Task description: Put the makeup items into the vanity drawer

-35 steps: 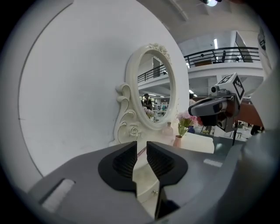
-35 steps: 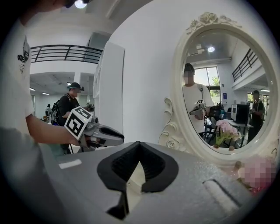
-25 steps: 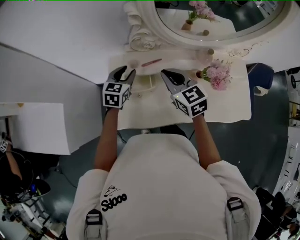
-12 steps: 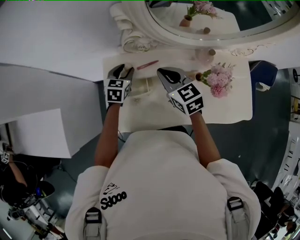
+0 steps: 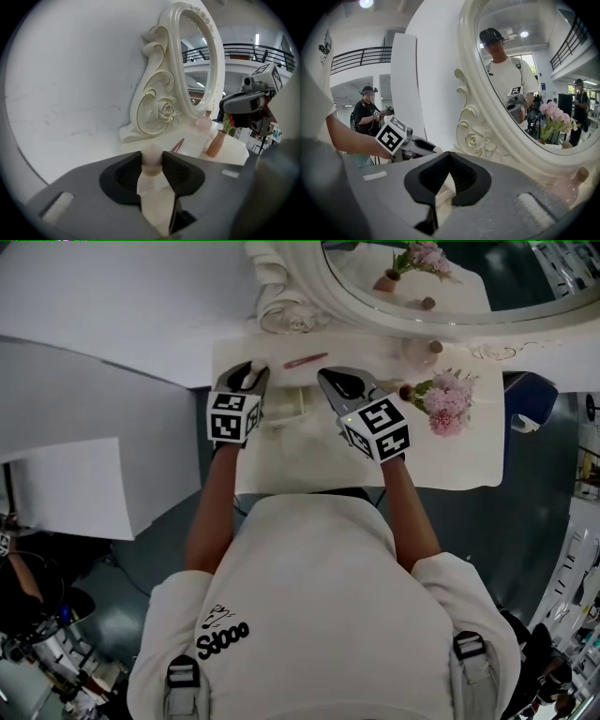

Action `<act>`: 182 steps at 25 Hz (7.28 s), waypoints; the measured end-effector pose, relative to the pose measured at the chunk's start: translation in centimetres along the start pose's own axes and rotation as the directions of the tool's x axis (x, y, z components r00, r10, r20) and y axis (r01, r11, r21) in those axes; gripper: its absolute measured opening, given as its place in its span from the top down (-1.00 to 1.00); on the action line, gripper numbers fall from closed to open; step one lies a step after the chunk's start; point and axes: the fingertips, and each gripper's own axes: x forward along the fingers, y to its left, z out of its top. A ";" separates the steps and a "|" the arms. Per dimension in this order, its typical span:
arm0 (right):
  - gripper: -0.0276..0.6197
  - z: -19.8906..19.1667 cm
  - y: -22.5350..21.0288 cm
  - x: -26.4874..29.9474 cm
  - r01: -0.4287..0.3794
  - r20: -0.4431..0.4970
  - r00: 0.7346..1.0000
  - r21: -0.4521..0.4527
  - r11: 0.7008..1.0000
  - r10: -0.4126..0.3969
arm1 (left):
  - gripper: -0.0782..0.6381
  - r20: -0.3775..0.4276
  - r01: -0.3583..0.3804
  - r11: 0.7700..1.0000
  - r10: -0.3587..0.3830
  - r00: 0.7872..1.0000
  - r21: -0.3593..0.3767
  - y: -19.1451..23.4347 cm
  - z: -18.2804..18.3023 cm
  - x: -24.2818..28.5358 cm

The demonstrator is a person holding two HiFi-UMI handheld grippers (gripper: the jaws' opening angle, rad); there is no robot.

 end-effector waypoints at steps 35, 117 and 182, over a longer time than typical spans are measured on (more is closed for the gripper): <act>0.91 -2.0 1.7 0.7 0.003 -0.049 0.999 -0.047 0.999 -0.005 | 0.38 -0.177 -0.023 1.000 0.020 0.984 -0.014 -0.4 -7.4 -3.5; 0.67 -11.2 9.1 11.4 -0.381 -0.554 0.817 -0.311 0.871 0.160 | 0.74 0.020 -0.029 0.997 0.030 0.999 -0.072 -0.7 -8.6 -14.6; 0.91 13.6 1.0 -27.1 0.437 0.404 0.863 -0.297 0.849 -0.303 | 0.74 0.552 -0.019 0.913 -0.229 0.802 0.407 -22.4 23.1 -23.2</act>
